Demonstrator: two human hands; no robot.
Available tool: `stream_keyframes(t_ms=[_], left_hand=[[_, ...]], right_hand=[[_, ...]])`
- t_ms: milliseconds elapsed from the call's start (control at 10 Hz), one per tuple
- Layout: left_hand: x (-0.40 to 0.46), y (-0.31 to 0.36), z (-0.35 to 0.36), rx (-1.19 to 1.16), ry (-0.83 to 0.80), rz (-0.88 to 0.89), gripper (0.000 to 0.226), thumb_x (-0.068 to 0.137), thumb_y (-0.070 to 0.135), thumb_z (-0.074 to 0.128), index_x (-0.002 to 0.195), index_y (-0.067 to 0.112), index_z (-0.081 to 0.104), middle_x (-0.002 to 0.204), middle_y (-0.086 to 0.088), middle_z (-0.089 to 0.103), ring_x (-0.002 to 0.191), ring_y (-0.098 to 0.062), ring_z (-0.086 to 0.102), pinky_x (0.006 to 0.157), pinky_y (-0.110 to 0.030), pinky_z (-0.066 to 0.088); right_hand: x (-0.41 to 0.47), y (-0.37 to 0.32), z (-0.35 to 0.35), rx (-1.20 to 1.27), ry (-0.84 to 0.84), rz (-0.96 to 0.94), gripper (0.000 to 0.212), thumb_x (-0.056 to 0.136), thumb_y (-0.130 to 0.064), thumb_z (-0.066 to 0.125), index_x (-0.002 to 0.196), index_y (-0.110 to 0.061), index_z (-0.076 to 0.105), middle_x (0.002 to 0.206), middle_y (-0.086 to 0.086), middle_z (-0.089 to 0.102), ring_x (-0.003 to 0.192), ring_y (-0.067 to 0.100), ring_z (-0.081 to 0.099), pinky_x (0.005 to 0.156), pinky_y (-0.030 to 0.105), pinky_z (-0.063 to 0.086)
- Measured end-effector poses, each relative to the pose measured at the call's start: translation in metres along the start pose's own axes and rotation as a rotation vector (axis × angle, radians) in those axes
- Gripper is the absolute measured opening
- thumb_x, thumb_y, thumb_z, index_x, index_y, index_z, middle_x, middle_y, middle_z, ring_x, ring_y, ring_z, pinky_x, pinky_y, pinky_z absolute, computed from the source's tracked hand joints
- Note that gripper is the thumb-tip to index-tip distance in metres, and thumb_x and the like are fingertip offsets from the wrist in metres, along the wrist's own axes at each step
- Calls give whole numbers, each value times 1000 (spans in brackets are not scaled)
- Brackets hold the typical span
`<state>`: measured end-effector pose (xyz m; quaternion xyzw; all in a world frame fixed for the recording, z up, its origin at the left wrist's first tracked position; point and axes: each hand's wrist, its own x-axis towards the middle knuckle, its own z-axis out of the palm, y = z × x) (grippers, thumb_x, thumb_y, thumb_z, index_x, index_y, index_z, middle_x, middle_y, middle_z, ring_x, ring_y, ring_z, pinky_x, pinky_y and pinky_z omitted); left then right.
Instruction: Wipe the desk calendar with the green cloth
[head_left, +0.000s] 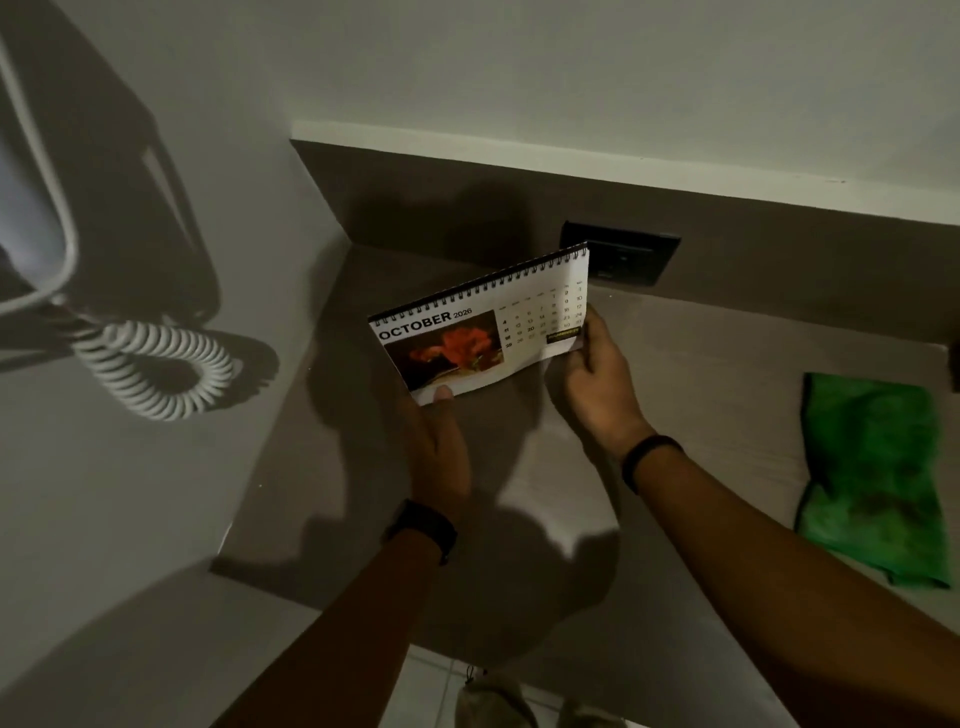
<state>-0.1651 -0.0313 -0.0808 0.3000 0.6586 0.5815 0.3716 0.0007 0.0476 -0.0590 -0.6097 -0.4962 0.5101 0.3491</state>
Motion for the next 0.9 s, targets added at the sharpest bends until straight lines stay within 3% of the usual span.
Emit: stream_keyframes(t_ms=[100, 200, 400, 500, 600, 700, 800, 900], left_hand=[[33, 9, -9, 66, -80, -51, 72, 101, 47, 46, 166, 21, 28, 156, -8, 51, 140, -21, 54, 121, -51, 43], [66, 15, -12, 140, -171, -44, 69, 101, 49, 42, 163, 21, 35, 155, -5, 54, 139, -19, 53, 123, -50, 40], [107, 17, -12, 214, -311, 51, 71, 100, 52, 43, 163, 23, 33, 157, 2, 52, 141, -10, 51, 122, -35, 40], [110, 6, -12, 223, -294, 78, 66, 103, 47, 44, 162, 21, 33, 148, 15, 55, 131, 9, 53, 110, -13, 43], [111, 2, -11, 231, -285, 72, 66, 103, 43, 45, 163, 20, 30, 144, 18, 54, 125, 16, 54, 102, -6, 43], [108, 1, -11, 223, -294, 106, 75, 102, 46, 49, 167, 22, 21, 158, 6, 47, 139, 9, 47, 111, -10, 40], [93, 6, -14, 290, -275, 179, 93, 98, 54, 55, 170, 21, 8, 175, -1, 22, 160, -4, 19, 130, -32, 25], [63, 7, -12, 607, -278, 503, 108, 95, 77, 51, 170, 16, 4, 180, -5, 2, 164, -14, -9, 132, -39, 0]], right_hand=[[-13, 3, 12, 34, 63, 4, 74, 98, 1, 40, 162, -34, 26, 133, -23, 56, 113, -23, 54, 86, -1, 45], [-21, 5, 26, 61, 124, 7, 82, 96, 6, 40, 165, -32, 16, 158, -4, 46, 128, -8, 49, 95, -1, 41], [-17, 3, 47, 77, 185, 2, 86, 97, 9, 42, 167, -25, 4, 166, 2, 37, 146, 8, 38, 111, 8, 35], [-13, 3, 47, 74, 190, 12, 87, 98, 8, 43, 167, -26, 3, 167, 0, 35, 143, 3, 35, 101, -5, 32], [-11, 5, 46, 61, 191, 30, 87, 98, 8, 44, 167, -25, 2, 168, 1, 33, 142, 1, 33, 96, -9, 30], [-15, 8, 44, 8, 167, 27, 88, 98, 7, 45, 167, -24, -1, 168, 2, 32, 148, 9, 34, 97, -8, 30], [-21, 0, 36, -9, 138, 55, 87, 100, 5, 46, 166, -23, -2, 169, 3, 31, 152, 18, 35, 118, 16, 33], [-51, 3, 23, -26, 112, 100, 83, 103, -1, 48, 166, -21, -2, 172, 6, 21, 156, 24, 28, 128, 44, 27]])
